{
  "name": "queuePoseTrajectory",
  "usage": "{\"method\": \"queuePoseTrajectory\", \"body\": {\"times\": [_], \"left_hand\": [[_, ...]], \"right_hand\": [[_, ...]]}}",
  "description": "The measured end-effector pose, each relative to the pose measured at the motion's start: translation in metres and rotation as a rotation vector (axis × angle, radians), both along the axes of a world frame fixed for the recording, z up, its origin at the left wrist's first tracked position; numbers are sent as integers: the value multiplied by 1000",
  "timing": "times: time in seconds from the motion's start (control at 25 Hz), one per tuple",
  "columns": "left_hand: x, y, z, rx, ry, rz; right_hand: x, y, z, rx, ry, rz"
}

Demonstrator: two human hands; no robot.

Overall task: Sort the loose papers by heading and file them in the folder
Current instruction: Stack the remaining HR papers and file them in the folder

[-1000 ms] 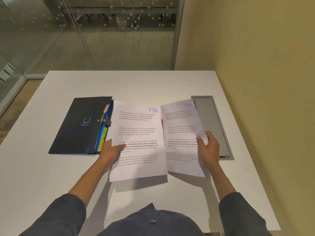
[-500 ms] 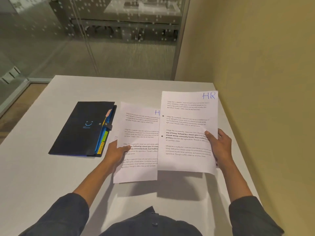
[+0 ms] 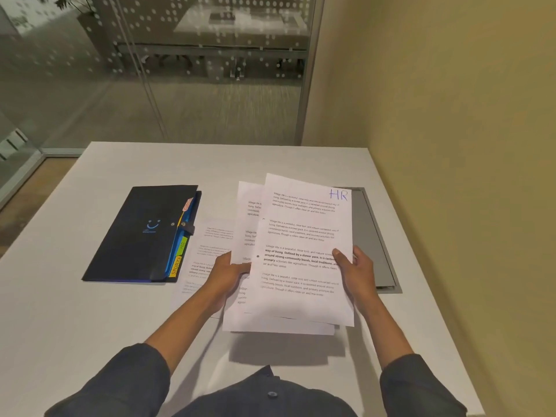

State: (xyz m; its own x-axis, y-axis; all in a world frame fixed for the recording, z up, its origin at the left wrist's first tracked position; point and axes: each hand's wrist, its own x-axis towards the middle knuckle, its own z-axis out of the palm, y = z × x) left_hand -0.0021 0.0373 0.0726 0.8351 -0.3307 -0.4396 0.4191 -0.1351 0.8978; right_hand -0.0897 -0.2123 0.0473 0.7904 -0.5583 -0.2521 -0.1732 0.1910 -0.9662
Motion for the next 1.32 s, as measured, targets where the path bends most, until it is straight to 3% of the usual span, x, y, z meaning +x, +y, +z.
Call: {"method": "queuePoseTrajectory", "body": {"times": [0.24, 0.4, 0.68, 1.32], "left_hand": [[1, -16, 13, -62, -9, 59], [1, -16, 16, -46, -122, 26], [5, -10, 13, 6, -138, -73], [18, -17, 6, -9, -151, 0]], "right_hand": [[5, 3, 8, -9, -31, 51], [7, 7, 22, 15, -71, 59], [12, 11, 31, -77, -30, 197], [15, 28, 23, -194, -47, 143]]}}
